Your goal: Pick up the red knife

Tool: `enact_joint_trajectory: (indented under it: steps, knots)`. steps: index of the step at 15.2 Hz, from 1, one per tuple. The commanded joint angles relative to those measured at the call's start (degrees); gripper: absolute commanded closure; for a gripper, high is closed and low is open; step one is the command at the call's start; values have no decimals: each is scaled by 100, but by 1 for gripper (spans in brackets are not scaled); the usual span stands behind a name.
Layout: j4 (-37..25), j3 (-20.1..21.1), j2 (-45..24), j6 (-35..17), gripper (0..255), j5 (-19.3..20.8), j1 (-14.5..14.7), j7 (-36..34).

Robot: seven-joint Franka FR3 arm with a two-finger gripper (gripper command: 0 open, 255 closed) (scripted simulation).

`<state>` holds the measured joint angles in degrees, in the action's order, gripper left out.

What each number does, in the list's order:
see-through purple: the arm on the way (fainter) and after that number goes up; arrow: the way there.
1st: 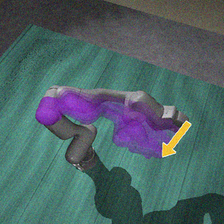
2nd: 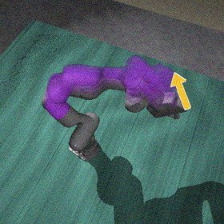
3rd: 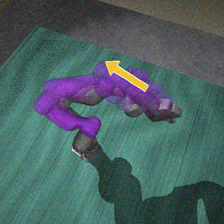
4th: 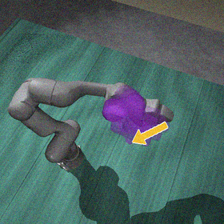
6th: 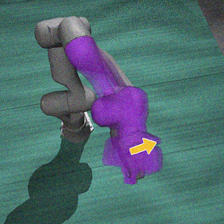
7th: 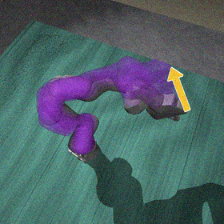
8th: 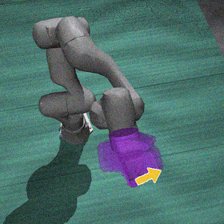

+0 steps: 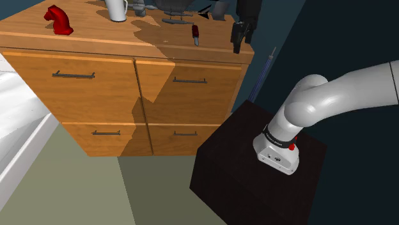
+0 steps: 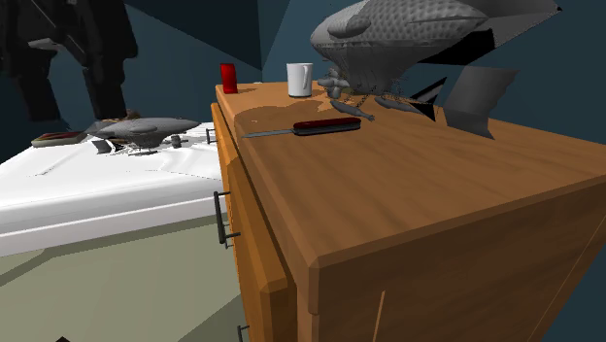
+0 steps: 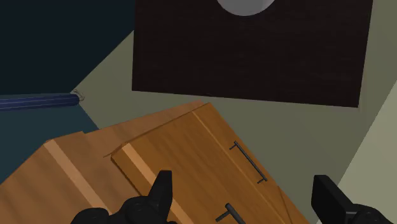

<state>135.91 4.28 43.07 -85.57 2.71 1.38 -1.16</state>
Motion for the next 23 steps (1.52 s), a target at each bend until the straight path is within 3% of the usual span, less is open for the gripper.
enact_joint_trajectory:
  steps: [1,12,23]
  knots:
    - [0,0,0,0,0,0,0,0]
    - [-1462,-3,-2338,-1090,0,-152,-550,-1233]
    - [-3580,-260,-4526,-1419,0,-270,-941,-2253]
